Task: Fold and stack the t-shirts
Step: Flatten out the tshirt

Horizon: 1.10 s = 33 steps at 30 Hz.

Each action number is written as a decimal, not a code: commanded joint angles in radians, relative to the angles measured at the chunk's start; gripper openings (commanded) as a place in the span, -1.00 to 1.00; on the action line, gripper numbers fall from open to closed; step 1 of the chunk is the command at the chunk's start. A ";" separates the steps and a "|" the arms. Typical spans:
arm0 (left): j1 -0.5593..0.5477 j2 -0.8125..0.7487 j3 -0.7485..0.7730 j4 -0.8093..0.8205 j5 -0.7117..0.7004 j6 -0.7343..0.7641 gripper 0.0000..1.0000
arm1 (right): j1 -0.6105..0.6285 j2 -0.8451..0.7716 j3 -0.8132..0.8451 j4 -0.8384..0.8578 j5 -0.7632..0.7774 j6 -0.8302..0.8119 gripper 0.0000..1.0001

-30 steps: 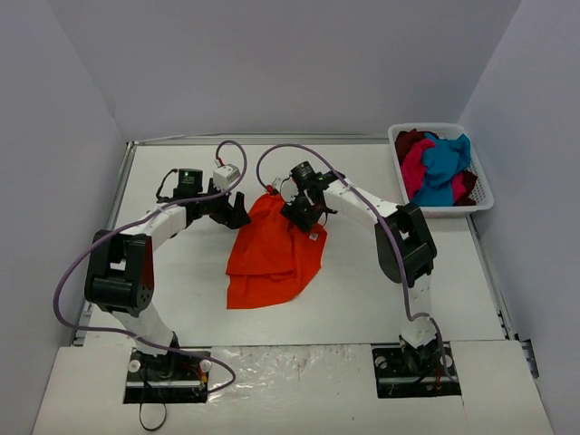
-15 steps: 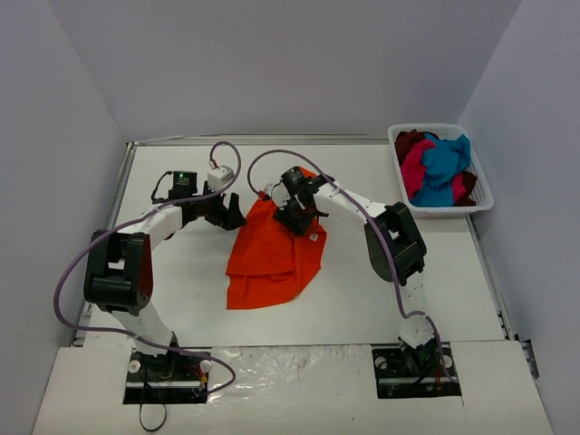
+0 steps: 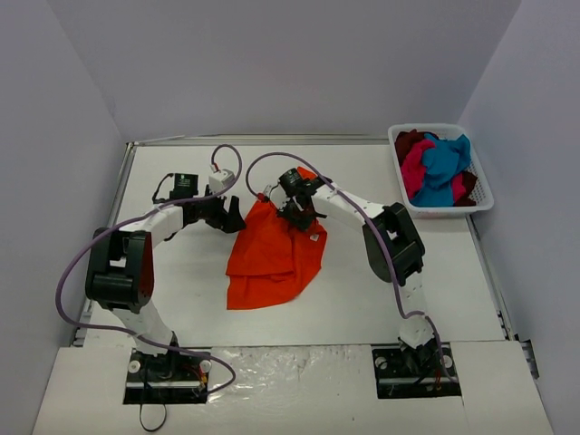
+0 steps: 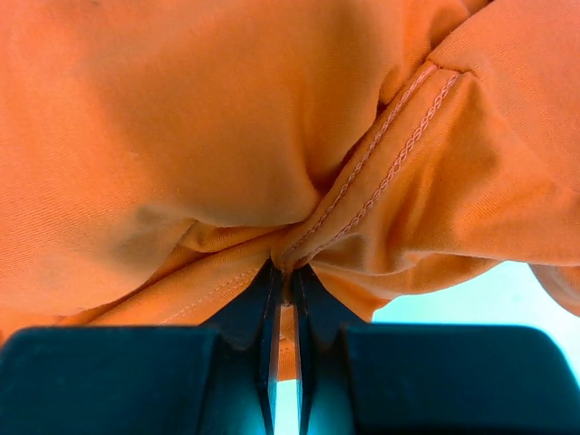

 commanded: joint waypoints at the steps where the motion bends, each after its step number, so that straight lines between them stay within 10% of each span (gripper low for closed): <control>1: 0.004 -0.001 0.038 -0.036 0.037 0.030 0.51 | -0.001 -0.039 -0.003 -0.031 0.029 -0.001 -1.00; 33: -0.073 0.252 0.243 -0.536 -0.005 0.169 -0.08 | -0.126 -0.151 -0.103 -0.031 -0.020 -0.011 -1.00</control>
